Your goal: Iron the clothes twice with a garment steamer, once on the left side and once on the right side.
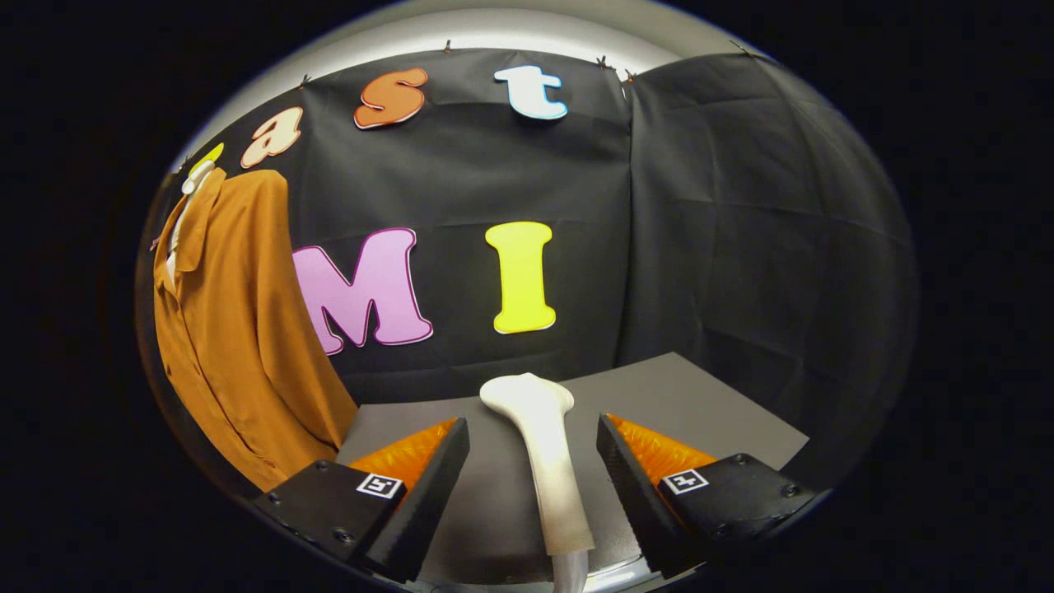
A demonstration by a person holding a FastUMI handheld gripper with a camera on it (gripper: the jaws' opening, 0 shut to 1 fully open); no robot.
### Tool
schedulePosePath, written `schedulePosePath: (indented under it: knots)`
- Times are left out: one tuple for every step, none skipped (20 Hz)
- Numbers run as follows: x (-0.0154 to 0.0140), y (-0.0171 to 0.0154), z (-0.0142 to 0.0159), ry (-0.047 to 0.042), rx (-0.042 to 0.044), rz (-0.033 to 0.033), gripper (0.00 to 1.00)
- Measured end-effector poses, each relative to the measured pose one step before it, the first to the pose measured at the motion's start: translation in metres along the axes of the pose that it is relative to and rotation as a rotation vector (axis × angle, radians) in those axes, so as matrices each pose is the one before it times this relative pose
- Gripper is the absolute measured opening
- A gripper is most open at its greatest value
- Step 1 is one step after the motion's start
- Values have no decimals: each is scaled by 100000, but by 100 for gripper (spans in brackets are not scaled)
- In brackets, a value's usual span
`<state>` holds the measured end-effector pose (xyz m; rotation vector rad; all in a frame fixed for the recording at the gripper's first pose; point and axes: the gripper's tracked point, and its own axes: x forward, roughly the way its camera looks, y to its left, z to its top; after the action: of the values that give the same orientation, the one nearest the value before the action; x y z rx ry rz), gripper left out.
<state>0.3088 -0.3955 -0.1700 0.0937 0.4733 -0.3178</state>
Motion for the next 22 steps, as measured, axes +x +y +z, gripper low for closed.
schedulePosePath:
  knots:
    - [894,-286,-454,3125,1491,615,98]
    - [928,-196,-441,3043,1283,469,98]
    - [750,-126,-351,3049,633,588,97]
    - [769,112,-462,3091,-182,771,97]
    - [762,58,-476,3374,-948,384,97]
    - [603,-26,-678,4092,-1379,-78,97]
    - [648,-196,-409,3571,-788,-479,97]
    - [548,-4,-421,3282,28,32,97]
    - [463,-170,-361,3018,357,-409,97]
    - [377,-226,-359,2977,307,-884,97]
    - [574,-55,-535,2980,325,-756,96]
    - [406,19,-423,2700,58,31,96]
    - [12,-198,-562,2902,80,-284,90]
    - [296,-121,-384,2014,156,37,86]
    - [95,192,-290,1994,19,245,73]
    - [419,84,20,-215,-1113,-63,60]
    - [10,-190,104,-422,-1816,-265,47]
    - [-86,-167,-77,-290,-1004,-797,45]
    - [-192,291,165,-653,394,350,43]
    - [-257,180,234,-1430,1916,1360,40]
    - [-415,-257,174,-1982,1217,230,40]
    - [-374,-238,452,-2497,337,-943,40]
